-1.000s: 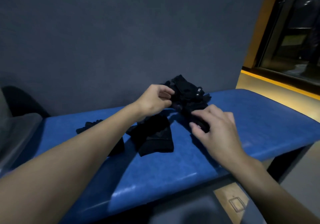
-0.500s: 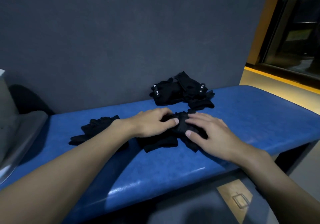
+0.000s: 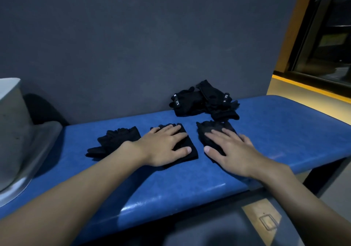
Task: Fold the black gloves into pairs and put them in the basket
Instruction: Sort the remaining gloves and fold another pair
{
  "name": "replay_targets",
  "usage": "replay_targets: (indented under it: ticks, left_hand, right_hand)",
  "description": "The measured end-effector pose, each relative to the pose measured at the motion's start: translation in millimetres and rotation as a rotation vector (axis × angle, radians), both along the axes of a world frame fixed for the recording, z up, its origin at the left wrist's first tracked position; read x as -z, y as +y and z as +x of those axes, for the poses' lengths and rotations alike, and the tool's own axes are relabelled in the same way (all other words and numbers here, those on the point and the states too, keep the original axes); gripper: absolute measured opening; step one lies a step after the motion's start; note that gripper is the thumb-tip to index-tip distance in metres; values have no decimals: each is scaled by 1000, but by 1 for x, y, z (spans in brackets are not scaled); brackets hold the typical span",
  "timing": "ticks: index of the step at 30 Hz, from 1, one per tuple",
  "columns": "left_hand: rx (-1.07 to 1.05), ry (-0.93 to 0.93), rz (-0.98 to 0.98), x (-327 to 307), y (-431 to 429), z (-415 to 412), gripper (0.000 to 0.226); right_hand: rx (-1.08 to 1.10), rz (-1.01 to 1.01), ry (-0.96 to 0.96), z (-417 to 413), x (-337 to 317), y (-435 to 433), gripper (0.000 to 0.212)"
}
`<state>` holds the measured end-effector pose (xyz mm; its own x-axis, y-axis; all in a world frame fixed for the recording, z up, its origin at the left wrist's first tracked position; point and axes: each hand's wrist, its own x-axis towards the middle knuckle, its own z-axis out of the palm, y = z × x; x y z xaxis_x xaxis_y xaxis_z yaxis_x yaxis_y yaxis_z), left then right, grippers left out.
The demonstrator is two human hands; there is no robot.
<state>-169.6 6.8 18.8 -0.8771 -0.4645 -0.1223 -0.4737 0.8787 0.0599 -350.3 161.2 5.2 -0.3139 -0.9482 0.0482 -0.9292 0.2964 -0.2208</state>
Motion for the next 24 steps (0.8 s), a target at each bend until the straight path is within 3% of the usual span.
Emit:
replay_targets:
  ticks: [4,12,19,24]
  left_hand:
    - [42,-5,-28,-9,-2,3,66]
    - [39,406,-139,-55,-15,-35,33]
    - [90,206,-229,-64,-34,-117,43]
    - [-41,184,-217,-60,-61,-156,51]
  right_hand:
    - [23,63,31,1,1,-1,66]
    - [58,-181,-48,-12,-15,-15,64]
    - [151,-219,-46,-49,-14,-30,55]
    - [167,-242,-70,-63,-12,-40,52]
